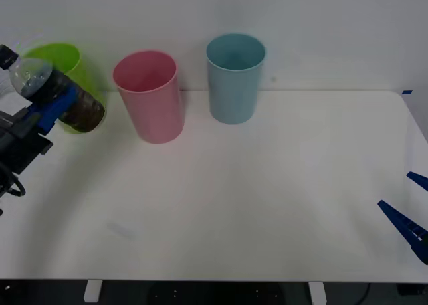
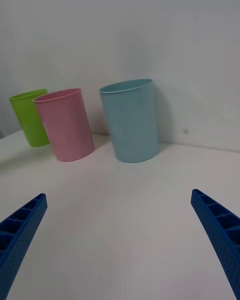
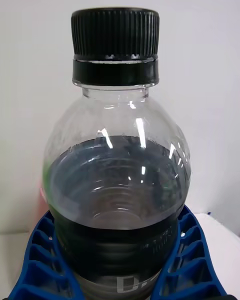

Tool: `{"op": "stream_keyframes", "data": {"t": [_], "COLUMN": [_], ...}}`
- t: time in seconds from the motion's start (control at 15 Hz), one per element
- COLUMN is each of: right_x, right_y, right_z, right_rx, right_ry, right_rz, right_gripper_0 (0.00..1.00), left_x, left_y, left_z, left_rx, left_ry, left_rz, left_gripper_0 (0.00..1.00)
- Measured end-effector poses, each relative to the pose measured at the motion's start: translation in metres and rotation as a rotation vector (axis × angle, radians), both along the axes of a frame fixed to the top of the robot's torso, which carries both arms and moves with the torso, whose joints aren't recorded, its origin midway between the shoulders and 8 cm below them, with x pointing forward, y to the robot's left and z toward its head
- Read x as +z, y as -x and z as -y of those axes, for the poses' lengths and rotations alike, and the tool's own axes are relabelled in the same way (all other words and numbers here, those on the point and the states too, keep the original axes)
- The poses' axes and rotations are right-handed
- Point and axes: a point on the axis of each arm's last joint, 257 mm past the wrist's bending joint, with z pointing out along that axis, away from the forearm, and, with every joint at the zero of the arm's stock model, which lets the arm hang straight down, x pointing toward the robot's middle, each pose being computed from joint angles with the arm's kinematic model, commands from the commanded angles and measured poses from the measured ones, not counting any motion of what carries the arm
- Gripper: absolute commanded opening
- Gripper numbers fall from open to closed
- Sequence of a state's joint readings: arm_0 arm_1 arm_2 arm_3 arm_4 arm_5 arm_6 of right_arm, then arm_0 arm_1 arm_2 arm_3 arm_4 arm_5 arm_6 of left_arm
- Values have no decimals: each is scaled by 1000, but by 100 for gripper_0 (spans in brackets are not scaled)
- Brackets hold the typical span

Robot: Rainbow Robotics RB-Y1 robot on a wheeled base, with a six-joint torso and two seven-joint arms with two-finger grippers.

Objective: Grasp the object on the table and drop it into the matching bin: aluminum can to the light blue bin, PET bottle to the pink bin.

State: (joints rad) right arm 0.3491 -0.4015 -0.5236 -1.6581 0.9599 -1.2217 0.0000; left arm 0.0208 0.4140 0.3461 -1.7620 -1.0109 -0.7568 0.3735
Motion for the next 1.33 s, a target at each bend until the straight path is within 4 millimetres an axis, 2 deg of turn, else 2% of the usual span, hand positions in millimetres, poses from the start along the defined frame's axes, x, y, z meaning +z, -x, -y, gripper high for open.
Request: {"op": "stream_keyframes", "data": {"t": [0.33,0.67,1.33], "right_x": [0,0,0], "right_y": [0,0,0], "right_z": [0,0,0], "right_rx": [0,0,0], "right_ry": [0,0,0], "right_rz": [0,0,0], "right_gripper_0": [100,100,100], "left_x": [31,55,69], "left_y": [-31,-54,-126], "left_z": [12,19,24], "left_rx": [40,76,146], "left_ry": [8,10,-144], "left_rz": [36,67,70], "left_gripper_0": [1,2,2]}}
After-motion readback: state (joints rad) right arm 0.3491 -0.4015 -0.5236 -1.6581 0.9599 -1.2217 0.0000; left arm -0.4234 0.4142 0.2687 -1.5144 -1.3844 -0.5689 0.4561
